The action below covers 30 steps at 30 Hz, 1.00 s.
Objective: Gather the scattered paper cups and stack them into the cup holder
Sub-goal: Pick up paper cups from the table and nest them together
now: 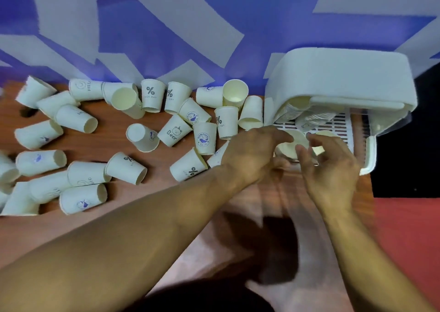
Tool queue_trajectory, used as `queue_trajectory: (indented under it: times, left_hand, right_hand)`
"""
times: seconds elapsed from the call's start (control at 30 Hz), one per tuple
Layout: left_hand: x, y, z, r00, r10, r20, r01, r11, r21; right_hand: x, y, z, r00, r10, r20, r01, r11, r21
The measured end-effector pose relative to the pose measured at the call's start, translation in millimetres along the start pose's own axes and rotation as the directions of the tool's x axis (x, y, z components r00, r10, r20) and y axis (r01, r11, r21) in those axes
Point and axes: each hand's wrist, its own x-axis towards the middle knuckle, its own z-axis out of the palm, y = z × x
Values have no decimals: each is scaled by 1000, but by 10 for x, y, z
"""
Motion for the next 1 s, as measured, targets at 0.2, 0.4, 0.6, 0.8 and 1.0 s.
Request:
queue_trajectory:
  times: [0.2, 0.4, 0.6, 0.8, 1.0]
  left_hand:
    - [-685, -342, -421, 983, -108, -150, 111, 994, 6]
    - [-1487, -888, -766, 904, -300, -304, 307, 951, -24]
    - [-2115, -1476, -992, 775, -477, -416, 476, 872, -114]
    - [-2728, -2246, -1076, 542, -732, -413, 618, 680, -395]
    - [-3114, -2861, -979, 397, -876, -273, 707, 482, -517]
  right_hand:
    - [-107, -875, 142, 982, -188, 24, 184, 978, 97]
    - [-296, -1597, 511, 939, -288, 187, 265, 954, 138]
    - [-586, -2320, 959, 847, -379, 374, 349, 925, 147]
    - [-890, -2962, 1633, 697, -435, 569, 464, 880, 105]
    - [-1017, -3416, 2462, 454, -427, 782, 618, 783, 69]
